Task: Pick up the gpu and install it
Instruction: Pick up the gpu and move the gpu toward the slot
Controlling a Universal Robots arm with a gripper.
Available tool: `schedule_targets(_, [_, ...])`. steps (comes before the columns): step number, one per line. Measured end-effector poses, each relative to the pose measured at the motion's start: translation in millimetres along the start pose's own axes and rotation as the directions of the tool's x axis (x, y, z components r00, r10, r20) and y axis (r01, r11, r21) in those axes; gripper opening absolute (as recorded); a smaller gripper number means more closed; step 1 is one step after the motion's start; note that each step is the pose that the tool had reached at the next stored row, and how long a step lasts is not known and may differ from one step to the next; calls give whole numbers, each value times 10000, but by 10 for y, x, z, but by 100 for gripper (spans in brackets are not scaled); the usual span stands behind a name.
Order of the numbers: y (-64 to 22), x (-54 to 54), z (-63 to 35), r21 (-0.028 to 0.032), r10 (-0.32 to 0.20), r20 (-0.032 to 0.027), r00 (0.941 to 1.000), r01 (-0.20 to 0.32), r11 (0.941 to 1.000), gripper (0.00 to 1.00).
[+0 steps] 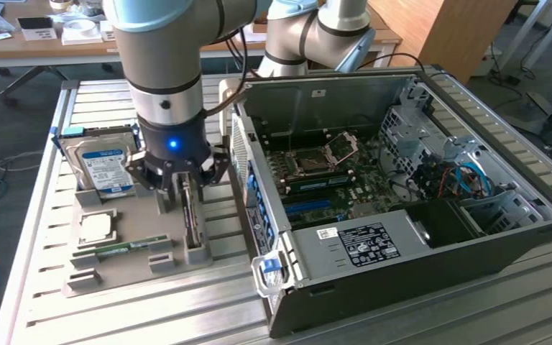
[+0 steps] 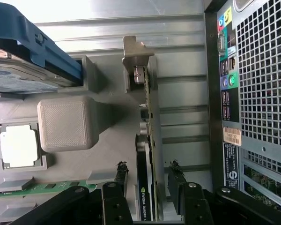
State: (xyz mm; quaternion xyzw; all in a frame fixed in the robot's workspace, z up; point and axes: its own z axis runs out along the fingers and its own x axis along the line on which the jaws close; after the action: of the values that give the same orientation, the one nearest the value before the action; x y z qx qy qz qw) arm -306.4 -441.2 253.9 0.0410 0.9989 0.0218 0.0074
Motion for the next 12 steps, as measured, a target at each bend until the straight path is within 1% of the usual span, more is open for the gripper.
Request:
schedule_targets(5, [-3,1,79,0,-24,-1,10000,24,10000,49])
schedule_targets(9, [-4,1,89,2,-27,-3,10000,27,10000,49])
schedule_targets(12, [-6,2,132,-1,-27,-1,10000,27,10000,49])
